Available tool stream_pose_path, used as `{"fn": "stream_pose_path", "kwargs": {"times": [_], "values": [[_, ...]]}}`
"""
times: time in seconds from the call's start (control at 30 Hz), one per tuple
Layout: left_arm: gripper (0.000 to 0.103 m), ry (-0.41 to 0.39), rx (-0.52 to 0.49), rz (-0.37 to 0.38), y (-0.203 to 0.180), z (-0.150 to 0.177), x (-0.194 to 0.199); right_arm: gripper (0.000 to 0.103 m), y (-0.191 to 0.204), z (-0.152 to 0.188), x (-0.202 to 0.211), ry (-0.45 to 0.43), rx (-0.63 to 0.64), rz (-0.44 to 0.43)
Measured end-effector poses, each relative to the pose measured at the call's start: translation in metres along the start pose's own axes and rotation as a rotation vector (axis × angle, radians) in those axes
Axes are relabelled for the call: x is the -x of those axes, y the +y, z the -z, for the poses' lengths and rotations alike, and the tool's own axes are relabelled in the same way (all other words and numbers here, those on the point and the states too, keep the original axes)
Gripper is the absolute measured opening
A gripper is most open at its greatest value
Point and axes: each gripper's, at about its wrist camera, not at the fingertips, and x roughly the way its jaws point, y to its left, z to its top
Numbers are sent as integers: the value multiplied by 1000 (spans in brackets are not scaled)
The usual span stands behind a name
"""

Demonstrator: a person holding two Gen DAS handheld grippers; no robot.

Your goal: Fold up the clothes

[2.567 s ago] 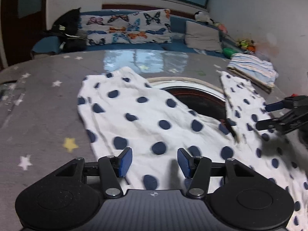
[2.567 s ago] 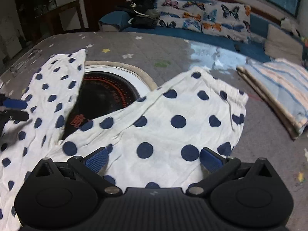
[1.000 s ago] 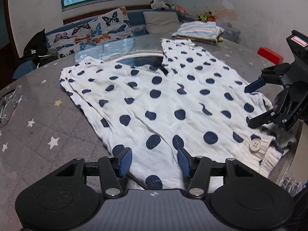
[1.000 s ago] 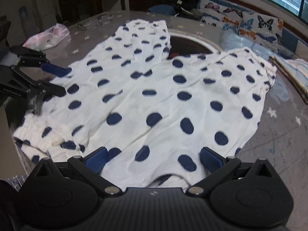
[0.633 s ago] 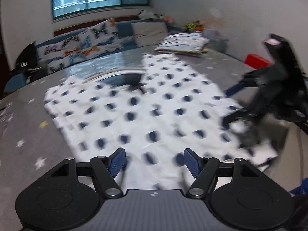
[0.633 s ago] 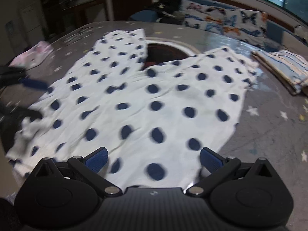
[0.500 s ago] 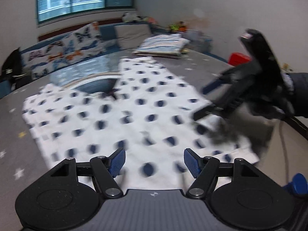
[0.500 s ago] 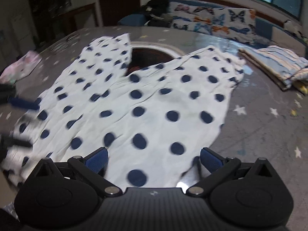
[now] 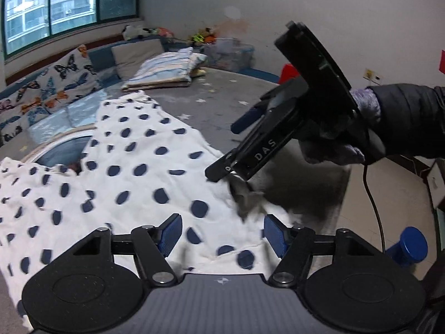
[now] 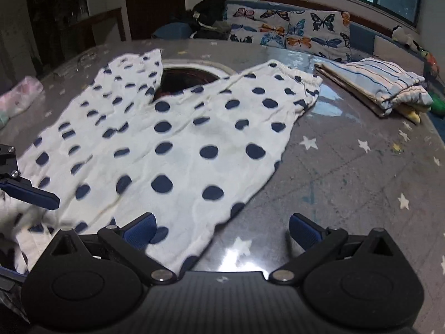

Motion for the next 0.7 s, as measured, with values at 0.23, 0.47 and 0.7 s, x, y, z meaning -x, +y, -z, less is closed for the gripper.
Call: {"fn": "stream_pose_path", "kwargs": {"times": [0.23, 0.47, 0.7], "values": [[67, 10, -36, 73, -18, -1, -7, 103, -10, 1, 3, -8, -25, 11], [58, 25, -136, 95, -46, 0, -19, 103, -43, -23, -3, -43, -114, 37], [43, 70, -198, 77, -54, 10, -35, 95, -94, -51, -23, -57, -274, 23]]}}
